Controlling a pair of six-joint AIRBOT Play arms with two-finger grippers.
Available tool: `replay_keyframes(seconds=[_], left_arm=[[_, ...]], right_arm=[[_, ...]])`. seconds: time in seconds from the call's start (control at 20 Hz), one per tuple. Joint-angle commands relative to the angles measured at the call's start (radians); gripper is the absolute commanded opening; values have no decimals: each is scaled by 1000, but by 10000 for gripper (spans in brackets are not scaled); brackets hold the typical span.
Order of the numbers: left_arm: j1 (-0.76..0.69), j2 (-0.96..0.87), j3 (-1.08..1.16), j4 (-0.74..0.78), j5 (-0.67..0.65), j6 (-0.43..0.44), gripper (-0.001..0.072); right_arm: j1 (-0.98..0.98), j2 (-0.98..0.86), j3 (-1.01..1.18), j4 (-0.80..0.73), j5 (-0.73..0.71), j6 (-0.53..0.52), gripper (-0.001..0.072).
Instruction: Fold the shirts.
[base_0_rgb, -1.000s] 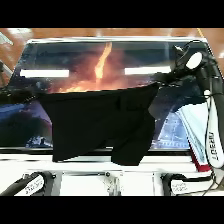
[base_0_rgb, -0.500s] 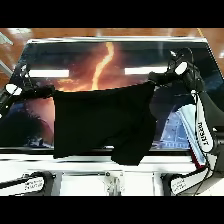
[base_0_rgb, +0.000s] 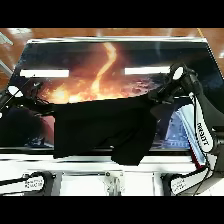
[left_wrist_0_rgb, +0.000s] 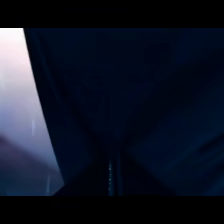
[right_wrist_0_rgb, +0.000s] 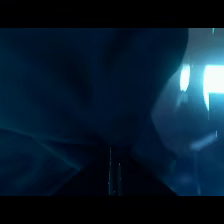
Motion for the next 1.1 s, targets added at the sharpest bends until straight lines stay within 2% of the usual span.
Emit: replay_keyframes(seconds=[0.0,0.1,0.15,0.2,0.25,0.3,0.4,0.55,0.65,0.85,1.05], left_arm=[[2,-47,0,48,-138,-58,37],[2,-74,0,44,-145,-89,53],[2,-77,0,44,-144,-93,210],[3,-72,1,45,-144,-93,485],[9,-63,3,46,-145,-93,668],[20,-49,9,48,-151,-92,673],[63,2,12,49,-182,-75,673],[166,92,-32,48,-249,-28,673],[246,174,-170,41,-241,-11,673],[370,269,-491,29,-228,97,677],[394,271,-604,-5,-158,127,679]], right_arm=[[1,0,-95,-23,33,26,56],[2,0,-114,-16,5,29,56],[1,3,-113,-10,-5,28,93],[0,11,-113,-2,-10,24,279],[-2,26,-113,4,-9,2,544],[-2,48,-113,-5,2,-31,632],[-2,106,-113,-108,61,-75,632],[-31,197,-125,-398,163,-78,628],[-123,267,-202,-321,147,-71,628],[-316,372,-439,13,48,-122,628],[-355,390,-539,66,-16,-148,628]])
